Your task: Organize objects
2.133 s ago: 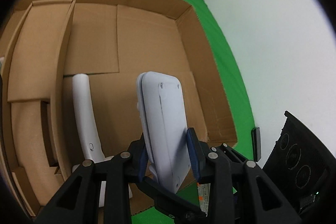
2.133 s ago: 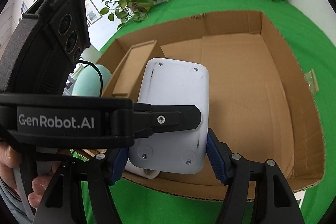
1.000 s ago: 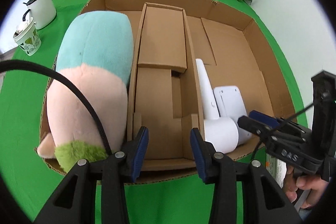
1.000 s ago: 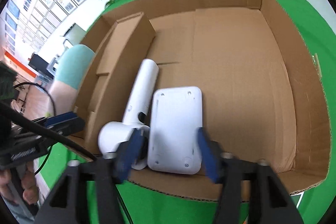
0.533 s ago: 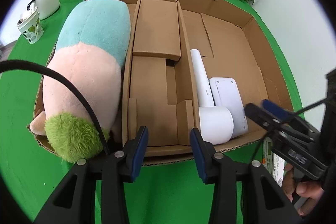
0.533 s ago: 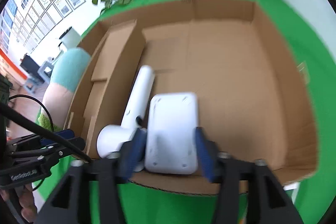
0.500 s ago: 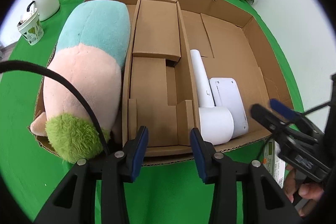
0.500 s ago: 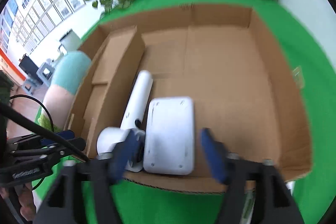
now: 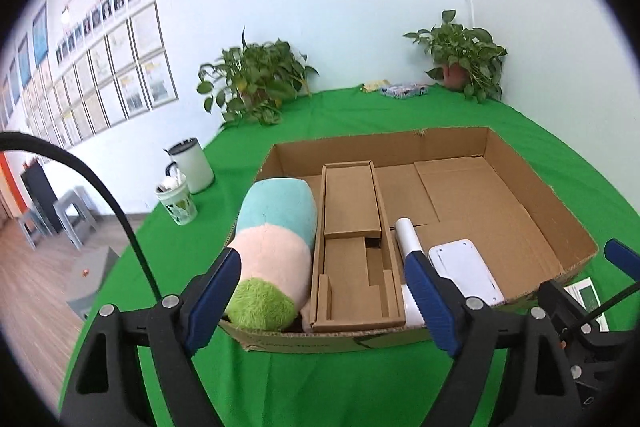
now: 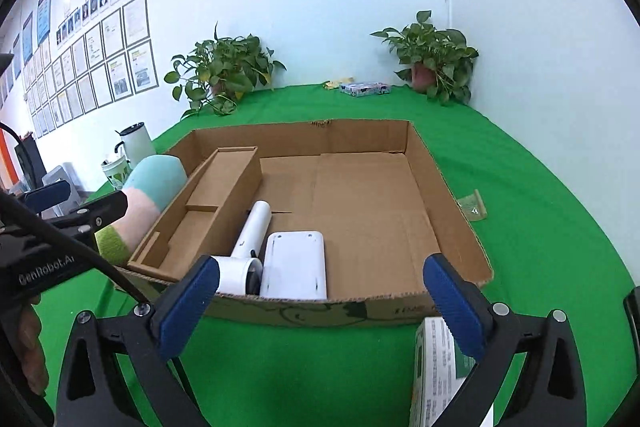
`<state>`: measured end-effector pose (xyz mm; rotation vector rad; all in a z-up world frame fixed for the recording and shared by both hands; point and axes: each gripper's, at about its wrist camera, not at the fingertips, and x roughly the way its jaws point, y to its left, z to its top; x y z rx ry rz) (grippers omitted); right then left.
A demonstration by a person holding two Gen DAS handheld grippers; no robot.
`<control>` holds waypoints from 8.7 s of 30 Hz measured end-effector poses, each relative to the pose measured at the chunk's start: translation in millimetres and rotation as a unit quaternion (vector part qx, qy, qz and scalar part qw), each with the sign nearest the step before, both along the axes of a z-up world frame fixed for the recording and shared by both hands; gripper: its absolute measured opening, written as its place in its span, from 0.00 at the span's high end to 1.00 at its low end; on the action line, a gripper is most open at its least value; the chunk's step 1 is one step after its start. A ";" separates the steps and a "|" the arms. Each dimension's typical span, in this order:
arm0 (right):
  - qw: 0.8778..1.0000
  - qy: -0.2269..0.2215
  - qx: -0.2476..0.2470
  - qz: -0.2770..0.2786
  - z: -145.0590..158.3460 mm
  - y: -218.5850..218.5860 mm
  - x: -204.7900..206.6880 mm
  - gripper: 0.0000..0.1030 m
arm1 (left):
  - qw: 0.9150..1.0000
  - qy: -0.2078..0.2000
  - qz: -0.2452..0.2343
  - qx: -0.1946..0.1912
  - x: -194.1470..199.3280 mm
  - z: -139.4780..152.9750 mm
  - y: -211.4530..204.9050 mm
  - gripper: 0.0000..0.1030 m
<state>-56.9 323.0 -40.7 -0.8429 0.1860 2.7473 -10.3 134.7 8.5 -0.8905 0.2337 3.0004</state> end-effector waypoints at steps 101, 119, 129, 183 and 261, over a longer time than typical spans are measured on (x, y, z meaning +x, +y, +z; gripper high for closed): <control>0.979 -0.085 -0.137 0.121 -95.9 3.2 135.9 0.40 | 0.836 -0.325 -0.226 0.379 57.3 -129.7 59.2 0.54; 0.981 0.036 -0.093 0.166 -8.5 -26.7 111.8 0.41 | 0.914 -0.166 -0.237 0.284 87.1 15.8 48.0 0.60; 0.982 0.094 -0.060 0.151 56.4 -12.3 96.7 0.42 | 0.919 -0.100 -0.281 0.258 39.8 91.0 52.5 0.60; 0.951 -0.220 -0.193 0.098 -79.5 127.3 -110.8 0.43 | 0.843 -0.398 -0.188 0.310 -181.4 -121.0 123.6 0.56; 0.999 0.017 0.043 -0.006 -78.4 -13.7 -49.1 0.00 | 0.998 0.017 0.035 0.039 -36.6 -92.0 -42.1 0.01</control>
